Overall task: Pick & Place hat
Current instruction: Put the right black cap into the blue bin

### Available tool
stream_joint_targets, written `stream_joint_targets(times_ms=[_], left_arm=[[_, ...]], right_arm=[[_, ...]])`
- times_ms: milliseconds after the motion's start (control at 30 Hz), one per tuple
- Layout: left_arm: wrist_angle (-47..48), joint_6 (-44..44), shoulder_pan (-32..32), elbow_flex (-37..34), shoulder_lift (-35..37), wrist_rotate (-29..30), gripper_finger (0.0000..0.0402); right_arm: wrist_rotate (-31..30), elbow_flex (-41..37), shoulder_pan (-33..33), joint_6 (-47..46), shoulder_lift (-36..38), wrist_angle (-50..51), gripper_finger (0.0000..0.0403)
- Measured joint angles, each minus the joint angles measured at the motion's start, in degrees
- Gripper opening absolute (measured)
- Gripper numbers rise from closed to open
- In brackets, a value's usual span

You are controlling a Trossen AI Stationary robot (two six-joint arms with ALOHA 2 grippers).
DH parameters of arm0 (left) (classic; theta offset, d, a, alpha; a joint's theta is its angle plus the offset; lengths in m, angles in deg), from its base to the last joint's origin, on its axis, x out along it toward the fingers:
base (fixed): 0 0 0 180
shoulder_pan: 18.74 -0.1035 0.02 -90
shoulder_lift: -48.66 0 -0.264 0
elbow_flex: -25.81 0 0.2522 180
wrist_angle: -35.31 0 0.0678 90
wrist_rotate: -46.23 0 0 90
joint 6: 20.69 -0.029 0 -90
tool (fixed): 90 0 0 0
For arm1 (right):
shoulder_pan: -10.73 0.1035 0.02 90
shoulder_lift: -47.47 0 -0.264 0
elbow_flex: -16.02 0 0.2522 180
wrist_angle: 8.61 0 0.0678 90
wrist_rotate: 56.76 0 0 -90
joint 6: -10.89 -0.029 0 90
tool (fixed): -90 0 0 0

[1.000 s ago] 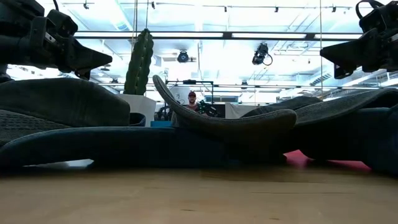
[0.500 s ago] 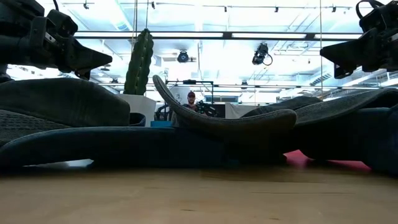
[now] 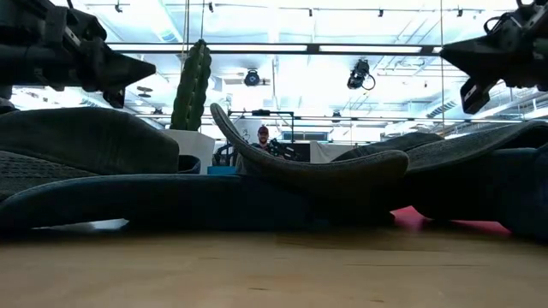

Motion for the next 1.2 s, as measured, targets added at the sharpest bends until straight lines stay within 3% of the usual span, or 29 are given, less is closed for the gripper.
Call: stream_joint_targets(times_ms=[133,333,467,567,733,900,1000,1200], left_arm=[[-2.45,1.30,0.00,0.00,0.02,0.00,0.0003],[-9.61,13.11,0.00,0.00,0.01,0.63,0.0003],[-14.77,9.14,-0.28,0.00,-0.40,6.51,0.0003],[-16.83,6.77,-0.24,1.27,-0.48,6.73,0.0003],[-17.17,2.77,-0.24,7.17,-3.57,6.72,0.0002],[-15.16,-1.20,-0.24,14.10,-10.45,6.73,0.0001],[-8.79,-0.27,-0.24,18.70,-14.71,5.17,0.0001],[3.47,13.05,-0.15,30.50,-22.37,4.11,0.0001]], right_arm=[[-2.51,0.00,0.00,-0.23,0.00,0.05,0.0035],[-8.57,0.00,0.02,-4.78,0.00,-2.92,0.0035],[-10.42,0.00,0.00,-2.97,-0.03,-9.54,0.0035],[-10.91,0.53,0.00,2.44,-1.17,-17.31,0.0035],[-13.86,7.68,0.00,11.00,-6.29,-18.46,0.0035],[-13.32,16.42,0.00,18.89,-13.35,-17.21,0.0035],[-13.30,21.20,0.00,21.34,-16.89,-14.98,0.0035],[-13.25,31.42,0.00,16.44,-22.46,-8.42,0.0035]])
